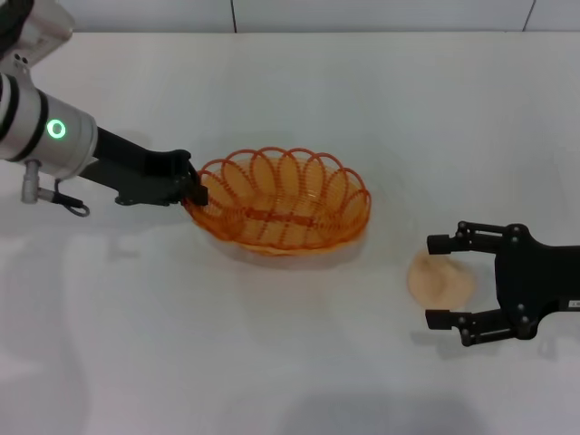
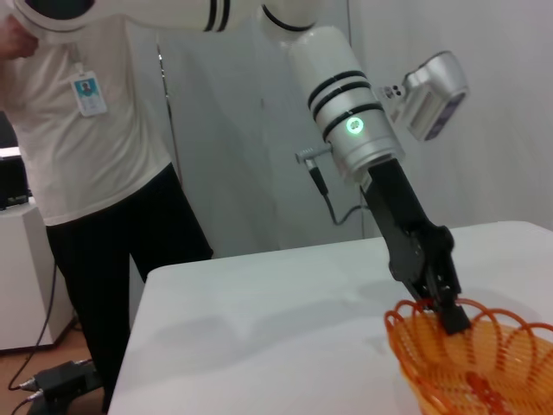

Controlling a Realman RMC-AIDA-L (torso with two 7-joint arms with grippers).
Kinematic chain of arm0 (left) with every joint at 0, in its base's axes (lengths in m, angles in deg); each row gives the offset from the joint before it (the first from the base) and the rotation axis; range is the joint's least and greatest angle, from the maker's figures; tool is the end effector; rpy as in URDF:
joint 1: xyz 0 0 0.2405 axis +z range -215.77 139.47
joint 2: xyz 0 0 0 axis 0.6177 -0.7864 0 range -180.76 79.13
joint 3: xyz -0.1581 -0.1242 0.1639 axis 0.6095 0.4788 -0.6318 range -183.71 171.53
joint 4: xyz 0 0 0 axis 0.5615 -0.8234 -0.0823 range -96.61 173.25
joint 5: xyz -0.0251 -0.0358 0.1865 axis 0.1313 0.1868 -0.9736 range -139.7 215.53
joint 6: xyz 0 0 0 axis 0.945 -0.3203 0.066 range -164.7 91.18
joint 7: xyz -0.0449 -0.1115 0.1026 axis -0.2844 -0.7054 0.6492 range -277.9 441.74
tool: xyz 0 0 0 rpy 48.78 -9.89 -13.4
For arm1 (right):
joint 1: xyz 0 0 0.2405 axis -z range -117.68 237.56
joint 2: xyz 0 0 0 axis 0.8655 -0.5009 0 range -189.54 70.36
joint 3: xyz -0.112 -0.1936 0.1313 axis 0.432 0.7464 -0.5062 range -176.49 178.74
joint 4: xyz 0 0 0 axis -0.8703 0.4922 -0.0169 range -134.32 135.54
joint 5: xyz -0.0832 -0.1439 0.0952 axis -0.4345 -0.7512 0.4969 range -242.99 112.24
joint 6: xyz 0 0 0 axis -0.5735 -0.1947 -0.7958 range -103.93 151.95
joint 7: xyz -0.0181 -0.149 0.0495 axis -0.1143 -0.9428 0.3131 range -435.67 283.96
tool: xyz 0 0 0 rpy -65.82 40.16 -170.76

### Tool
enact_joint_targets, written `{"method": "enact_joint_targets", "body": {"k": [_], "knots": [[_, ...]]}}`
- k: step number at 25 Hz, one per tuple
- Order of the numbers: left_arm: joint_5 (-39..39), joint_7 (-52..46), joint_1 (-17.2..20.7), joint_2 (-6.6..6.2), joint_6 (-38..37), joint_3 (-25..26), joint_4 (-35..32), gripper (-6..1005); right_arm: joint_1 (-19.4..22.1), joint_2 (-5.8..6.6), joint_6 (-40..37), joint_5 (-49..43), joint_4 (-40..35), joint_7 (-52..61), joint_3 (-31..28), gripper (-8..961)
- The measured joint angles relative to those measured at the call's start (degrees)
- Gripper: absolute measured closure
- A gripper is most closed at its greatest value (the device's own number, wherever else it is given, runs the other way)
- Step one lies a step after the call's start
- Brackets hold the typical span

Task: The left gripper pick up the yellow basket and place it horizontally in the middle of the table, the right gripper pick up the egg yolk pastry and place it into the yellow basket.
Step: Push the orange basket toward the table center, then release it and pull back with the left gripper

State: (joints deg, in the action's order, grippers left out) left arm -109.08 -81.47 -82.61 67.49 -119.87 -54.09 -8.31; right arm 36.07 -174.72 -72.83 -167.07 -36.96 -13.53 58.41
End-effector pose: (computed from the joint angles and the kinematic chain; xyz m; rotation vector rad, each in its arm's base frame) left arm -0.2339 0.3750 -0.0153 -2.1050 -1.9621 0.0146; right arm 0.2499 0.2751 -0.0139 -2.9127 0.1620 0.7568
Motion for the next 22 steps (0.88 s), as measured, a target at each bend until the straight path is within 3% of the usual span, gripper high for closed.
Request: {"method": "enact_joint_targets", "body": {"k": [15,22], "knots": [[0.8,-1.6,1.3,0.7,0.8,0.0,0.3,846,1.5,0.08,-1.0,-0.1,0.1,-0.2,0.1,81],[0.9,-1.3,1.5,0.54,-0.5,-0.8,-0.2,569,1.5,0.16,-1.7,0.0,0.0,-0.3,0.0,81]]}}
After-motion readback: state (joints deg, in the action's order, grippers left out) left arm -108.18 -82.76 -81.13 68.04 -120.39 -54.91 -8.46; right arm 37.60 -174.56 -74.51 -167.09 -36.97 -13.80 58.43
